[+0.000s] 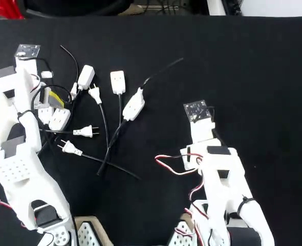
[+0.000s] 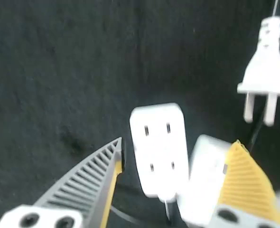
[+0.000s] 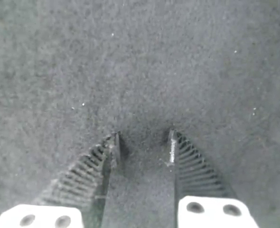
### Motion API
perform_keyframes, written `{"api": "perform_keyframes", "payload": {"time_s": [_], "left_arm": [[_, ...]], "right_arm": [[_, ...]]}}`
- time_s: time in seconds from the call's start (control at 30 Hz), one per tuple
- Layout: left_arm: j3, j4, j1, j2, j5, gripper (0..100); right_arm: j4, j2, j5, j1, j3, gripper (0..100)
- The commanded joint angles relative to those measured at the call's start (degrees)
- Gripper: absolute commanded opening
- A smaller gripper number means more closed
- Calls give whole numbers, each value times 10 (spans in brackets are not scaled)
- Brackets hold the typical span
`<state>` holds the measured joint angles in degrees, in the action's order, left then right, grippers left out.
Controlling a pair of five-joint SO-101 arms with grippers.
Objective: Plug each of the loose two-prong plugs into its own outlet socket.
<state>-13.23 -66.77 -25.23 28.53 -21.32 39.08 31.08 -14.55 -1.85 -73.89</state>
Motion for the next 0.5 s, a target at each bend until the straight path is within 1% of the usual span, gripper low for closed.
{"api": "perform_keyframes", "payload": {"time_s": [0.0,0.27,0.47], "left_arm": [[-21,31,-12,-4,4,324],[-10,31,-13,2,-21,324],[-1,26,9,64,-21,314]], "right_arm": [[-9,7,-7,5,-4,173],[-10,7,-7,5,-4,173],[-10,6,-7,5,-4,173]]}}
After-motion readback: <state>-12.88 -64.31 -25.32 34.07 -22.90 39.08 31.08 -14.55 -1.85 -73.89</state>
